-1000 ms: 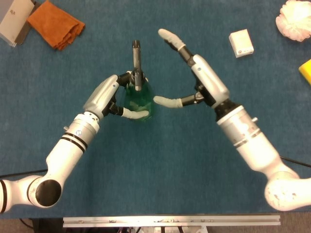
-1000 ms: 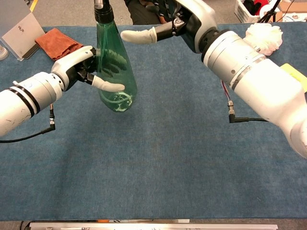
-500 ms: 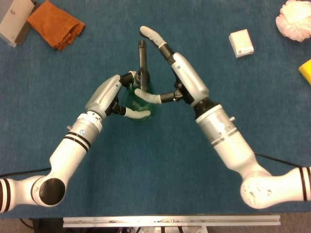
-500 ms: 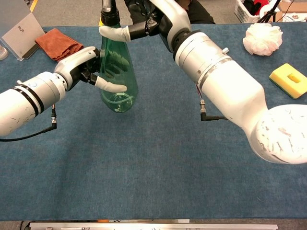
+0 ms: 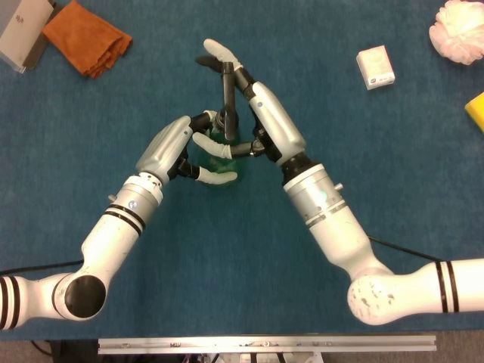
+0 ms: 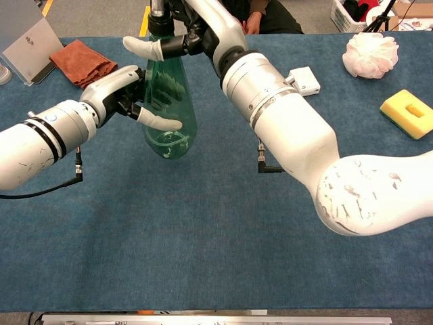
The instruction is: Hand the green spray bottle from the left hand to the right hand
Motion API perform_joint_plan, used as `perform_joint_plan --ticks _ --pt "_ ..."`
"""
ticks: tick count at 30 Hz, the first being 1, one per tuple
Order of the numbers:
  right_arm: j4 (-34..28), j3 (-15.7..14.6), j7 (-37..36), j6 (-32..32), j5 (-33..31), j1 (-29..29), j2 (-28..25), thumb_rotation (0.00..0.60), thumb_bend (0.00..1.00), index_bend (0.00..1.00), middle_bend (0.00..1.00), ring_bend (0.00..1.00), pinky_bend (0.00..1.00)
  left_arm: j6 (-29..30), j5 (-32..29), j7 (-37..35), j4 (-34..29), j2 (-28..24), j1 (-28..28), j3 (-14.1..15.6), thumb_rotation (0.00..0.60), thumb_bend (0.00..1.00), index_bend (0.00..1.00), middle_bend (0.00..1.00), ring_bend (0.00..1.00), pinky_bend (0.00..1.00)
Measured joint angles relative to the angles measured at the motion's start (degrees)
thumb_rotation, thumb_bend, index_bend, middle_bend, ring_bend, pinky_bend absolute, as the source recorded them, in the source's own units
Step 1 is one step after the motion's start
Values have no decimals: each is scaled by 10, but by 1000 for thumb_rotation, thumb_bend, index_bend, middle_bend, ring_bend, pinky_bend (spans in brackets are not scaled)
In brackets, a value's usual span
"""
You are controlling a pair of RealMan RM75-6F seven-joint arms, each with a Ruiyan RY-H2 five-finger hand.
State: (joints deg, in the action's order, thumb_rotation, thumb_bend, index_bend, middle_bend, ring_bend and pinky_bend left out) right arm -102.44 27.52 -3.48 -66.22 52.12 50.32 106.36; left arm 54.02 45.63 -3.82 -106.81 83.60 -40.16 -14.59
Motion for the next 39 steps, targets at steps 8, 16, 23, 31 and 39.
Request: perform_joint_plan --ticks 8,16,23,31,39 --pt "21 10 6 -6 0 8 27 600 405 360 277 235 179 -3 -13 3 -1 -3 -4 -6 600 252 407 418 364 579" --pt "40 20 1 -11 3 8 46 600 558 493 371 350 373 -9 -17 -4 -2 -11 -5 -14 600 252 404 418 364 583" --pt "47 31 -9 -6 1 8 55 600 637 517 410 409 483 -11 -10 -8 1 -12 -4 -14 600 252 364 418 364 584" --pt "55 45 -17 -8 3 8 64 600 639 517 418 420 498 -8 -4 -5 3 -9 -3 -11 600 252 330 388 344 582" --pt "52 48 -16 -4 -2 3 61 600 641 517 423 434 521 -16 4 -12 1 -15 -1 -10 600 251 177 214 171 541"
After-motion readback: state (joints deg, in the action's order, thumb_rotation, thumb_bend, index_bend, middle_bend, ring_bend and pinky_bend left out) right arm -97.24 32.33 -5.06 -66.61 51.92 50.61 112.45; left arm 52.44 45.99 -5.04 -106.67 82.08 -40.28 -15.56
